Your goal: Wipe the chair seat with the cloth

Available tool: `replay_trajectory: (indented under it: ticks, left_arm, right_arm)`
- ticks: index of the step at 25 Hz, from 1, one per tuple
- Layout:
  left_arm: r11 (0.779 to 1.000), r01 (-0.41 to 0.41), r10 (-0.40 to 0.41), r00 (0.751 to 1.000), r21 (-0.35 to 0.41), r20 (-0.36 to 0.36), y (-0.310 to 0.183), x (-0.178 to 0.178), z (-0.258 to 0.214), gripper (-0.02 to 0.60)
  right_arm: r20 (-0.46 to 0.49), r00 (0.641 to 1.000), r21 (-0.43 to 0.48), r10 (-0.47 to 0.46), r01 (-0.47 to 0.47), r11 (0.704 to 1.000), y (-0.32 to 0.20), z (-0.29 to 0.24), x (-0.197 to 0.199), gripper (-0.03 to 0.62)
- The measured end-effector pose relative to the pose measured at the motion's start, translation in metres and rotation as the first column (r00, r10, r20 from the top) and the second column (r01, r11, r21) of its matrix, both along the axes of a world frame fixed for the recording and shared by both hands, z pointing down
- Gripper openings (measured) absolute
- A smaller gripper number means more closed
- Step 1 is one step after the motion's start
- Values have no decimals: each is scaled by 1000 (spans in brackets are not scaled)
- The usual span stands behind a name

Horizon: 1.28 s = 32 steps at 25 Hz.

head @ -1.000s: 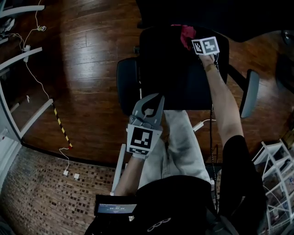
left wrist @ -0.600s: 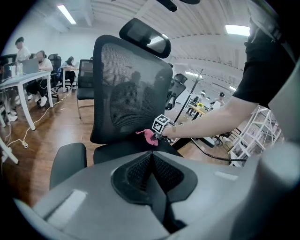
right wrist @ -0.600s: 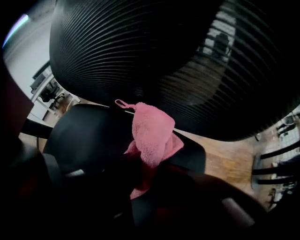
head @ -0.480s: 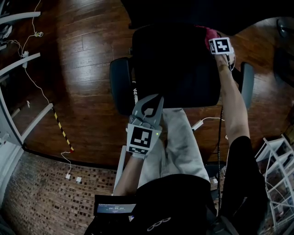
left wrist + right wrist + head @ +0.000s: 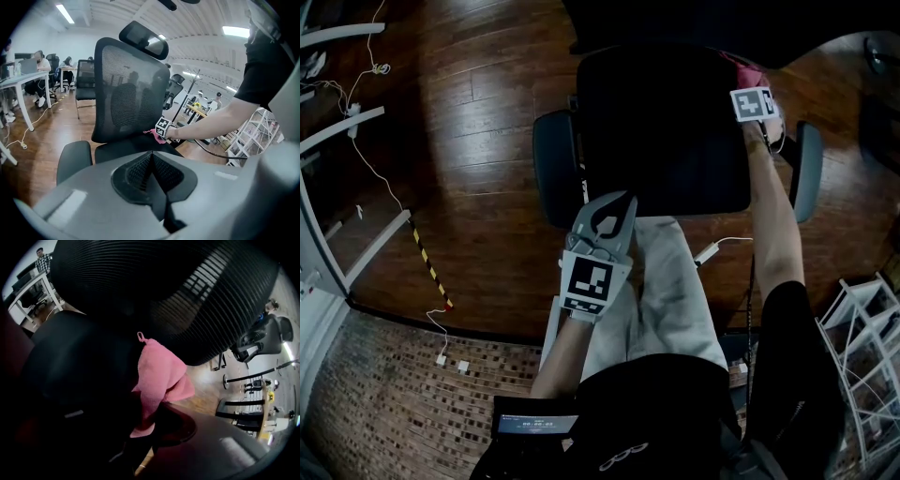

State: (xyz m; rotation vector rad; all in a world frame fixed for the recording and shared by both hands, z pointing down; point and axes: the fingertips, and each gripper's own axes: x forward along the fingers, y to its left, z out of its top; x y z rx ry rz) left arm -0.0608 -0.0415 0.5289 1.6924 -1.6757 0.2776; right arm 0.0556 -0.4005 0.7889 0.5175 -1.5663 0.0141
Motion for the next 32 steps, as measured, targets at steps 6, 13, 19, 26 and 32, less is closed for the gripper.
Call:
replay_trajectory:
  ticks: [6, 13, 19, 26, 32]
  left_arm:
    - [1000, 0, 0, 1000, -14, -3, 18, -6, 3, -9]
    - [999, 27, -27, 1000, -21, -8, 41, -22, 5, -9]
    - [999, 51, -51, 999, -19, -12, 52, -34, 3, -9]
    - [997, 67, -68, 997, -31, -25, 67, -40, 10, -9]
    - [998, 60, -61, 998, -37, -19, 79, -48, 12, -9]
  right_arm:
    - [27, 997, -70, -77, 79, 994, 57, 19, -44, 75]
    - [137, 987, -191, -88, 113, 975, 144, 34, -110, 75]
    - [247, 963, -278, -105, 174, 945, 215, 28, -167, 75]
    - [410, 909, -386, -70, 243, 890, 278, 10, -219, 75]
    - [588, 802, -535, 107, 287, 795, 328, -19, -263, 75]
